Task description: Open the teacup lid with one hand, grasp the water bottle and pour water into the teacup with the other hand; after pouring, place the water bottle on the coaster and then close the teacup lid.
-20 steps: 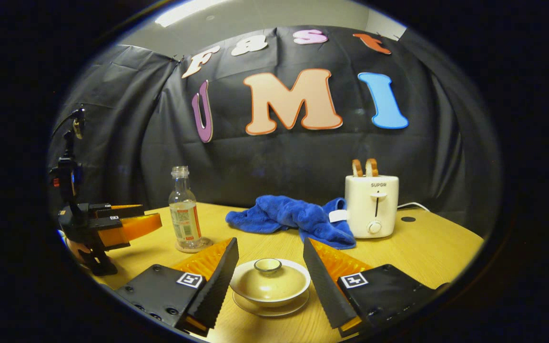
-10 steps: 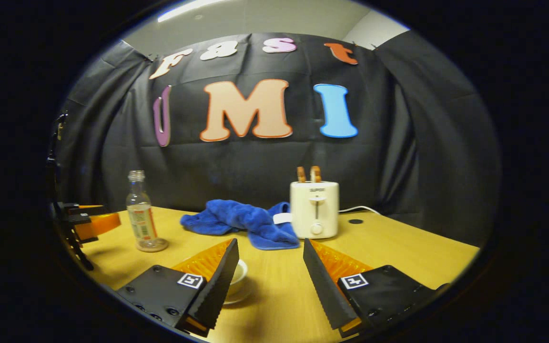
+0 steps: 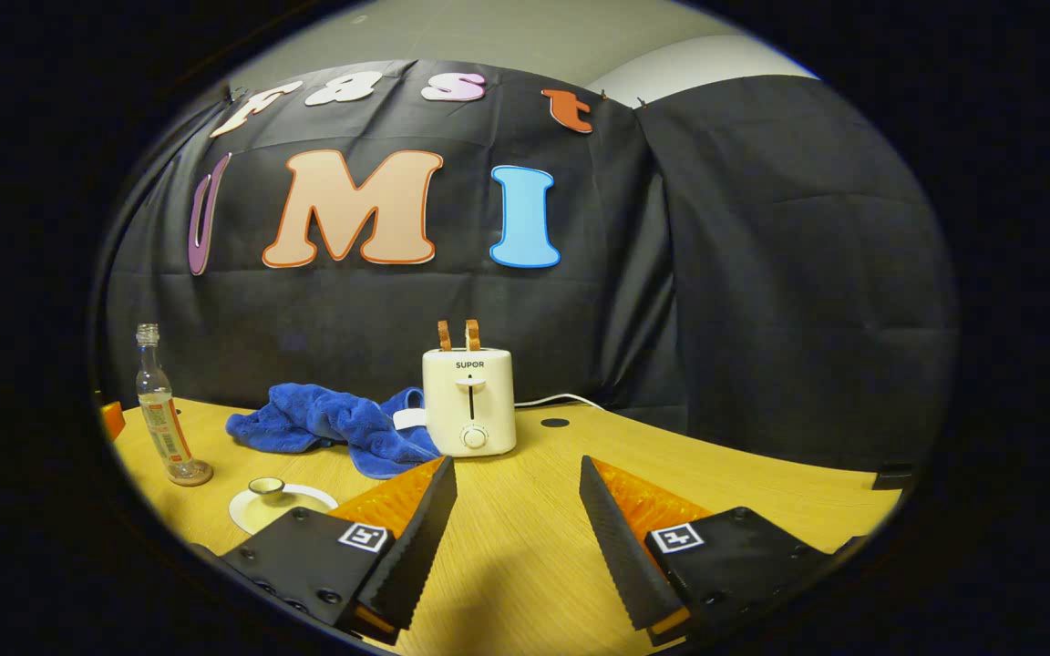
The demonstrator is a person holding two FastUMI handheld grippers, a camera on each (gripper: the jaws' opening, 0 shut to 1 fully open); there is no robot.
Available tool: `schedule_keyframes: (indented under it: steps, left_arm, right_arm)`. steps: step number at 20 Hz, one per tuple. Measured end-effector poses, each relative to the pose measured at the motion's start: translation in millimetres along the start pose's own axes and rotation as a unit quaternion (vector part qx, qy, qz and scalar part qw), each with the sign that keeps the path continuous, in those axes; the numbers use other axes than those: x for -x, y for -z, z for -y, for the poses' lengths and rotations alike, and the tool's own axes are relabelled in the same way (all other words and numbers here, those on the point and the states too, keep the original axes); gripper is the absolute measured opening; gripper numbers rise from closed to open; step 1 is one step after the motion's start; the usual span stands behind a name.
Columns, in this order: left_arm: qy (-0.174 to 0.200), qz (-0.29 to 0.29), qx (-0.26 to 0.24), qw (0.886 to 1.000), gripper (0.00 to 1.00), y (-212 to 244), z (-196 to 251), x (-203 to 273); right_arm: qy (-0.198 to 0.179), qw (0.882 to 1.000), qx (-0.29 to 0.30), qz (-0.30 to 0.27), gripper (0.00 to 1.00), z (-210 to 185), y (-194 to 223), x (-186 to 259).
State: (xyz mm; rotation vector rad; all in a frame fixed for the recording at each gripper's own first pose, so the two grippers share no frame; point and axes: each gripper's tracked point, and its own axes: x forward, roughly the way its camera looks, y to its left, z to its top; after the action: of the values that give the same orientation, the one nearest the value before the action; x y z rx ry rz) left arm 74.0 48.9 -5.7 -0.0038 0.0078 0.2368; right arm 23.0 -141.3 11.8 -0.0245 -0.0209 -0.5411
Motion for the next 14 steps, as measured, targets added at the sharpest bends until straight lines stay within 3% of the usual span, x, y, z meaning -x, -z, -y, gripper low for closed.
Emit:
schedule_keyframes:
  steps: [14]
  left_arm:
    - [0.007,0.003,0.000,1.000,0.96,2,3,7]
  right_arm:
    - [0.026,1.000,0.001,0.000,0.88,13,-1,9]
